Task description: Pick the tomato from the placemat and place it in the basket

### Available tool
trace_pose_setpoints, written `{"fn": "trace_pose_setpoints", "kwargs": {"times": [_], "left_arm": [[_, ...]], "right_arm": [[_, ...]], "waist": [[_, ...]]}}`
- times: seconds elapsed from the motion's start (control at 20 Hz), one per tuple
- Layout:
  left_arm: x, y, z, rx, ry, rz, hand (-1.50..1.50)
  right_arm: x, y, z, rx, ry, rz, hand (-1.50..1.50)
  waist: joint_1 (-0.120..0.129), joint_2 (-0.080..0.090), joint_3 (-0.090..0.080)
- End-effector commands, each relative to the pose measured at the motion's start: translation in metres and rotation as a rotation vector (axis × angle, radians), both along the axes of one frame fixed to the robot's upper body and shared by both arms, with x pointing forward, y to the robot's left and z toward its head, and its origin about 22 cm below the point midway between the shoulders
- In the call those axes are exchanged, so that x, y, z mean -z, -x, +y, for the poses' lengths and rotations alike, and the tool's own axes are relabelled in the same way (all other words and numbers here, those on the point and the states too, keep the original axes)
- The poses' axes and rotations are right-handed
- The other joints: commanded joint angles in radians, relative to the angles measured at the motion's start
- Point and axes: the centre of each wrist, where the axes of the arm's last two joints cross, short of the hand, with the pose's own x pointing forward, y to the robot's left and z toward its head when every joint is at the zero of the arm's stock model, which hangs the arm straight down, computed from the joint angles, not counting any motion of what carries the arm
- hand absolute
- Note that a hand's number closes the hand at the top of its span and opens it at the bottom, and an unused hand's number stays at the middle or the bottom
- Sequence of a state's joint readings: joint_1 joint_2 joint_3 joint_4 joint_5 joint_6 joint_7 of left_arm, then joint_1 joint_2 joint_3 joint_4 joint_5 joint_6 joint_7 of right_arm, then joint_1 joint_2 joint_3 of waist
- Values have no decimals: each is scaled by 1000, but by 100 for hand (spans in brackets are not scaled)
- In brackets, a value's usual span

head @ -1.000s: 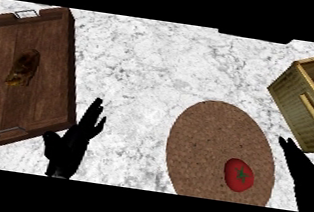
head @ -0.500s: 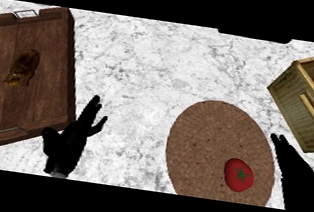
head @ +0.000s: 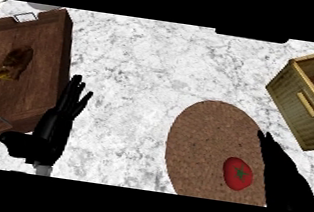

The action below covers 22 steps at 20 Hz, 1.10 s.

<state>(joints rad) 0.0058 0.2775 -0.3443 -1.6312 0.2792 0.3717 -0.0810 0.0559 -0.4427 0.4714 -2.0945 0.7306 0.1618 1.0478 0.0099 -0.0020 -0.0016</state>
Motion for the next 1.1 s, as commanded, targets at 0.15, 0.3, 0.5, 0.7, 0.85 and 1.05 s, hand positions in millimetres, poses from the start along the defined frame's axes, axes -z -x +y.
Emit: {"fn": "trace_pose_setpoints", "kwargs": {"times": [0.15, 0.3, 0.5, 0.7, 0.85, 1.05], "left_arm": [[-25, -18, 10, -65, -26, -67, 0], [-23, -13, 24, -65, -15, -57, 0], [-28, -21, 16, -58, -13, -68, 0], [-38, -10, -5, -62, -16, -79, 0], [-18, -11, 23, -63, -25, -65, 0], [-19, -3, 23, -71, -9, -51, 0]], "right_arm": [[33, 5, 12, 42, -4, 67, -150], [17, -7, 27, 29, 2, 84, -150], [38, -13, 24, 33, -4, 69, -150], [35, -34, 14, 43, -4, 74, -150], [50, -9, 12, 44, 0, 82, -150], [66, 0, 6, 49, -7, 70, -150]], "waist": [[-13, 1, 2], [-8, 2, 1], [-11, 2, 2], [-8, 2, 2], [-11, 2, 2], [-12, 1, 2]]}}
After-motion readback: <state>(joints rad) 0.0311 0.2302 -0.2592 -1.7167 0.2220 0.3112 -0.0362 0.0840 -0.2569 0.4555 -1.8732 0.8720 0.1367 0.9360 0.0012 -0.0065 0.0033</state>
